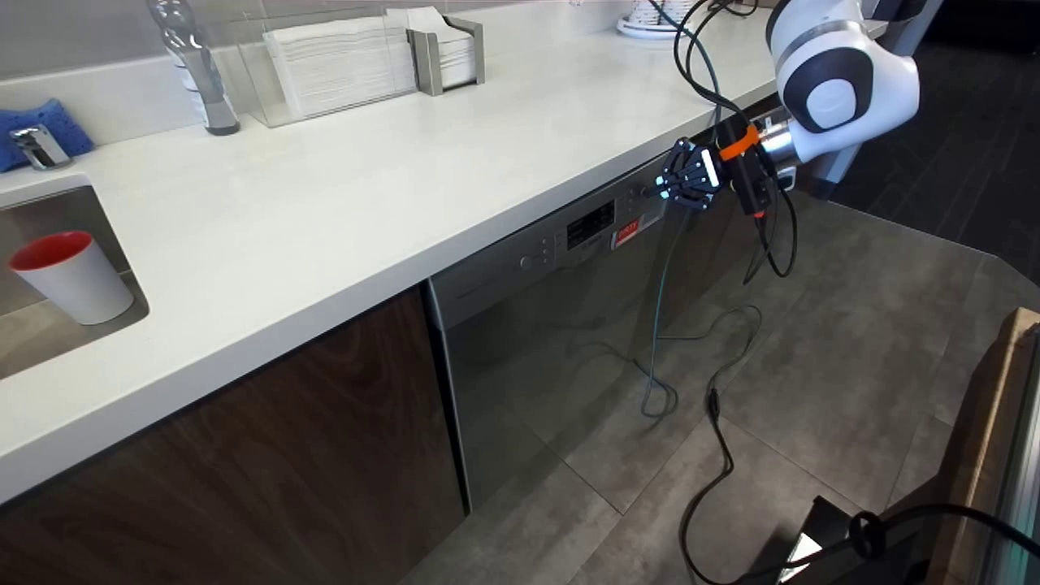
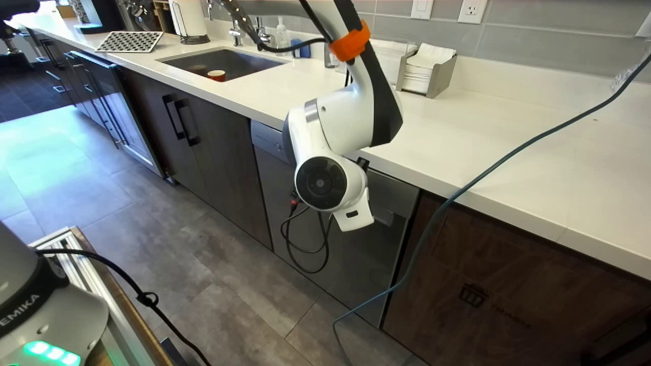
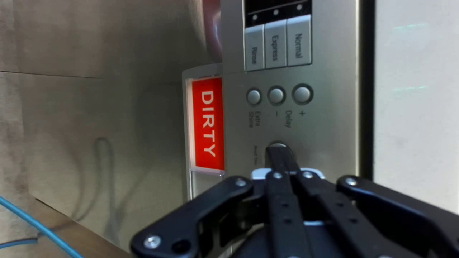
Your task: Press the big button on the top right side of the dishwasher
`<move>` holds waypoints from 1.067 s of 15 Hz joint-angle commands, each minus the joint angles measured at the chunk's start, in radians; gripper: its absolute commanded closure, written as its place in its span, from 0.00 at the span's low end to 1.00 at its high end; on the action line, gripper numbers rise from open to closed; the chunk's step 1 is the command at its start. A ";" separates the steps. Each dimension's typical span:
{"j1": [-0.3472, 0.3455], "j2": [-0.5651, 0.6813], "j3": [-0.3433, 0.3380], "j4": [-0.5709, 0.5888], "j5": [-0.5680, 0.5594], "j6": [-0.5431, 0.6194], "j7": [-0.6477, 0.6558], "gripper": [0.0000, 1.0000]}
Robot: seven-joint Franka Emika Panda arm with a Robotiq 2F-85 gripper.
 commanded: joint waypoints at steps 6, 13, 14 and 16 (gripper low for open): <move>-0.002 0.014 -0.006 0.041 0.044 -0.016 -0.039 1.00; -0.005 -0.014 -0.013 0.013 0.019 -0.017 -0.076 1.00; -0.004 -0.018 -0.016 0.008 0.020 -0.012 -0.083 1.00; -0.001 -0.028 -0.019 -0.005 0.000 0.001 -0.082 1.00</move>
